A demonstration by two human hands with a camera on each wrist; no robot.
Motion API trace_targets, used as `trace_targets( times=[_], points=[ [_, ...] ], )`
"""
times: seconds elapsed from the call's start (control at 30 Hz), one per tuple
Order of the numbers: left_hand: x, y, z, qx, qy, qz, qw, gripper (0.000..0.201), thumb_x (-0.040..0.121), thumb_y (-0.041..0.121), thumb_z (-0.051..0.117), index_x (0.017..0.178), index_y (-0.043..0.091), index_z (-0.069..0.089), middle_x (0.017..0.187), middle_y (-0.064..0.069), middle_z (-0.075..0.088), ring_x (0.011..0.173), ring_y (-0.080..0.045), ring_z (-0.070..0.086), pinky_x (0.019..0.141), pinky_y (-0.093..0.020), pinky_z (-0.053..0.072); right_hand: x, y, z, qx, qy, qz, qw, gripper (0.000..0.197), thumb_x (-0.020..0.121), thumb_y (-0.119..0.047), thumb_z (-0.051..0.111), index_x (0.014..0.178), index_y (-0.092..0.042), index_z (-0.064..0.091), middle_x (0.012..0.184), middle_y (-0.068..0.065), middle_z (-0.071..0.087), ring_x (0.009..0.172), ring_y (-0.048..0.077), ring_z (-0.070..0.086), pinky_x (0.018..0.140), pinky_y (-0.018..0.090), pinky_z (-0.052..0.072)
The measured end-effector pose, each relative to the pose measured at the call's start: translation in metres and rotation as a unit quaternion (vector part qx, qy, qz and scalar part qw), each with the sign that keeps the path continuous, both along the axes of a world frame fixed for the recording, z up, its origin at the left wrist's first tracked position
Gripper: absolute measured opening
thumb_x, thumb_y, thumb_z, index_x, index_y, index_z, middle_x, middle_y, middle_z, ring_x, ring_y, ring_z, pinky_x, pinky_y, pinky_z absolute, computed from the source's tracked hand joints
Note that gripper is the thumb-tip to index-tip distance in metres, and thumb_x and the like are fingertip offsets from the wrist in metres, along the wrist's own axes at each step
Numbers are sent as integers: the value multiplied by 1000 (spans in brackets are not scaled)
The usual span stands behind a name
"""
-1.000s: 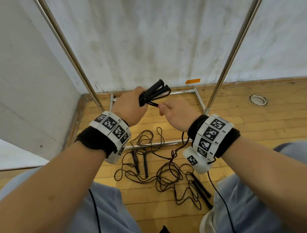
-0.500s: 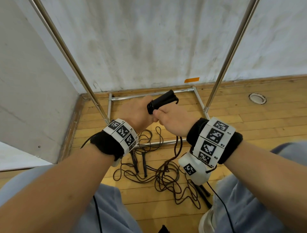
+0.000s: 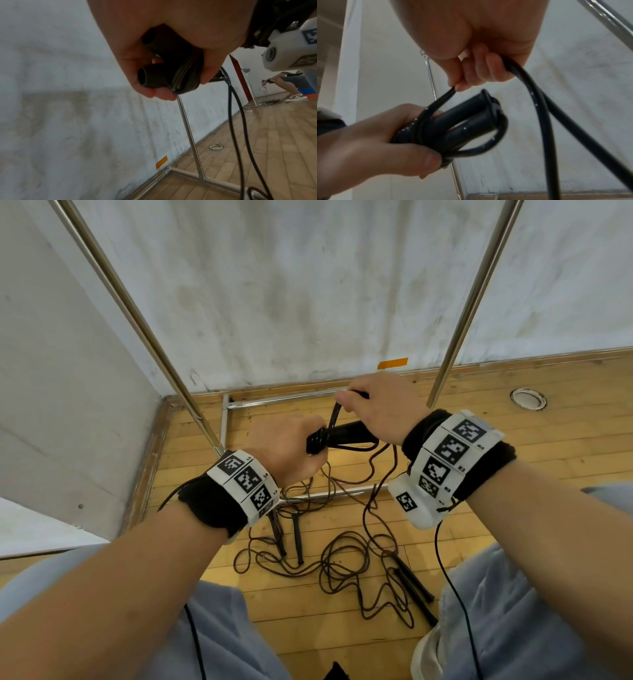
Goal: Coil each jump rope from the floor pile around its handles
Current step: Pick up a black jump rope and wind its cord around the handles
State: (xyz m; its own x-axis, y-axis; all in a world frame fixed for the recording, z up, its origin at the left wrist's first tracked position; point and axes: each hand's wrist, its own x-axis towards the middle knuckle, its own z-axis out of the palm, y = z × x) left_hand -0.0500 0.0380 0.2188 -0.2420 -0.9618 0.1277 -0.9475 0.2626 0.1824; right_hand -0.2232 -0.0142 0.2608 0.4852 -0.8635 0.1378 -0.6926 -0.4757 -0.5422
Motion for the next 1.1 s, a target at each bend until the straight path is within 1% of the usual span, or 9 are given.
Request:
trace_targets(
  times=[0.13,0.23,0.33,0.5,0.6,0.7,0.87,0.97,1.1],
  points=[
    [-2,4,8,-12,51,-38,998,14,85,38,59,91,26,60,70,10,56,63,-16,54,58,-35,49,-7,-9,3,68,-54,11,996,37,94,-42,49,67,-20,63,52,-6,42,40,2,40,43,8,32],
    [-4,7,15,-24,86,-56,994,16,84,36,61,92,22,63,67,9,57,61,-17,55,59,-35,49,-13,-16,5,146,-91,11,985,36,91,-46,52,65,-25,64,54,-9,47,46,3,41,47,11,36],
    [-6,12,22,-35,115,-70,990,18,83,37,59,92,23,64,66,9,58,61,-15,55,57,-34,48,-18,-21,6,267,-158,35,950,34,90,-42,55,69,-17,65,44,-13,44,41,3,40,48,14,37],
    [-4,16,27,-46,162,-58,984,25,82,40,59,101,24,64,63,18,51,58,-6,53,54,-21,39,-15,-18,-4,341,-232,56,909,29,88,-38,56,76,-11,60,57,-8,55,51,7,49,52,16,42],
    [-4,16,26,-36,215,0,976,33,76,49,56,102,29,61,68,15,57,64,-4,57,55,-20,43,-8,-11,-17,420,-343,8,840,17,91,-17,50,74,-13,50,47,-8,47,43,8,36,39,15,31],
    [-4,13,25,-19,272,42,961,22,73,51,57,89,37,52,72,11,59,65,-3,58,55,-17,44,5,-3,-31,437,-371,-7,819,30,97,-9,37,71,-16,50,46,-9,39,42,6,29,36,15,24],
    [-4,9,30,3,377,85,922,17,74,40,60,84,29,53,74,-5,65,63,-26,63,61,-49,54,25,10,-36,339,-385,-9,859,26,99,-16,40,76,-16,53,48,-8,39,42,7,26,38,18,23],
    [-6,10,34,14,431,96,897,19,75,33,60,89,21,56,73,-8,66,59,-24,63,55,-46,56,29,14,-33,167,-279,-25,945,33,99,-18,39,67,-19,49,54,-8,42,43,3,34,43,15,28],
    [-2,9,36,20,436,102,894,17,75,31,60,89,23,56,73,-7,65,59,-26,63,55,-44,56,31,23,-33,102,-237,8,966,34,100,-18,35,70,-20,49,64,-4,48,57,7,44,54,20,36]
  ],
)
